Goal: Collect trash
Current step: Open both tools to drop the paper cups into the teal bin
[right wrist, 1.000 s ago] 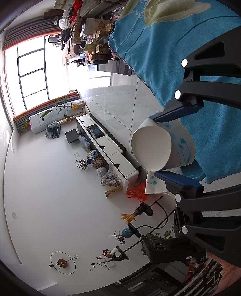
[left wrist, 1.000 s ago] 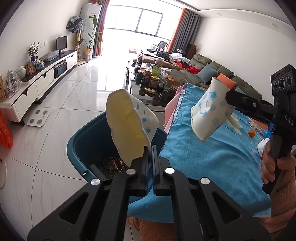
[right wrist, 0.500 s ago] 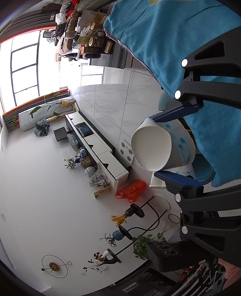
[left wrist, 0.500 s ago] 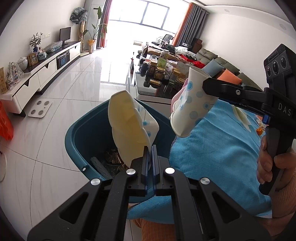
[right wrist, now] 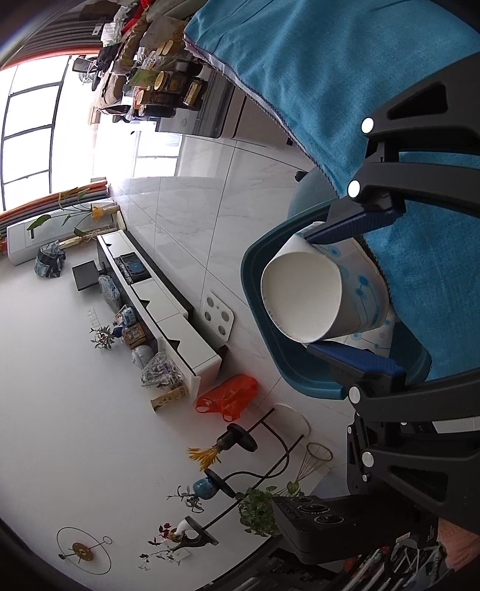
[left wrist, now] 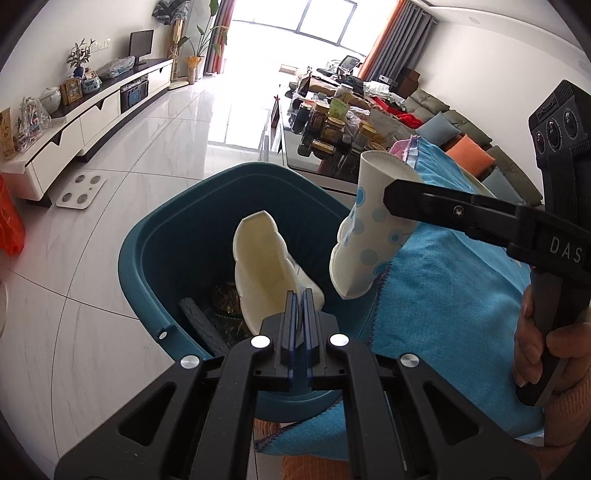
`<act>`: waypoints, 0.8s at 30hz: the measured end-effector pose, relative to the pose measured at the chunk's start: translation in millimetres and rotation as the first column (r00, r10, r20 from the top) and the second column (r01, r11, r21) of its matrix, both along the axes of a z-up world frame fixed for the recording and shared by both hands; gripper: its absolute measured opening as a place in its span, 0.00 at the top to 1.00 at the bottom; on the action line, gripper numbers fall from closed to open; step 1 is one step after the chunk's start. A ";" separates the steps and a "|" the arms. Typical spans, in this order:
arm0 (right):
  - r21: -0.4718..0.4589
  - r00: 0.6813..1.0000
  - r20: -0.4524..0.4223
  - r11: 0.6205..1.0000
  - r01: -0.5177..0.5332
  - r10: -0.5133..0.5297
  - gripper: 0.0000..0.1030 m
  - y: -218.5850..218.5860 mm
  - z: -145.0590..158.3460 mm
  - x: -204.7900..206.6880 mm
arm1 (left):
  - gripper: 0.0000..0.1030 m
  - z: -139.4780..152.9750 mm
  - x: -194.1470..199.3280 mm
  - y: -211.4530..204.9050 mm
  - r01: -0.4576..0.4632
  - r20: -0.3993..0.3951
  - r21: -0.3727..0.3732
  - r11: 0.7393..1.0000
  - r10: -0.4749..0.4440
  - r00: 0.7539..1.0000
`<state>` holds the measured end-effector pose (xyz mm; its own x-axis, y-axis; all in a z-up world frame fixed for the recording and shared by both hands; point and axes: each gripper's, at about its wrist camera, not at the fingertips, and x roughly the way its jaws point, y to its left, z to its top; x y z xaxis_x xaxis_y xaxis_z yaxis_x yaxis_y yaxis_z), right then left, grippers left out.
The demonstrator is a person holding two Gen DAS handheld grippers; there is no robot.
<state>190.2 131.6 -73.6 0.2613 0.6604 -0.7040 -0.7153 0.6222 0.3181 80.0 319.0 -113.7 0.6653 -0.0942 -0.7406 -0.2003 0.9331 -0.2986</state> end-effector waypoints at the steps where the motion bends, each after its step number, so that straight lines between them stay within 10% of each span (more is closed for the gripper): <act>1: -0.012 1.000 -0.009 1.000 0.001 -0.001 0.49 1.4 -2.5 1.1 | 0.96 -2.7 2.6 1.4 -0.002 -0.003 -0.006 1.000 0.002 1.000; 12: -0.005 0.999 -0.023 1.000 0.028 -0.029 0.44 -5.9 -5.3 2.9 | 0.81 -22.6 11.3 14.0 -0.081 -0.005 -0.028 0.996 0.081 0.997; 24: 0.078 0.998 0.049 0.996 0.041 -0.045 0.44 -53.4 24.7 -19.4 | 0.61 24.4 -14.0 -14.2 -0.046 0.122 0.025 0.999 0.043 0.992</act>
<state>170.9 78.3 -48.9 0.3252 0.6991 -0.6368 -0.7046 0.6282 0.3299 66.0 304.8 -89.4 0.7537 -0.0426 -0.6558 -0.2057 0.9324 -0.2971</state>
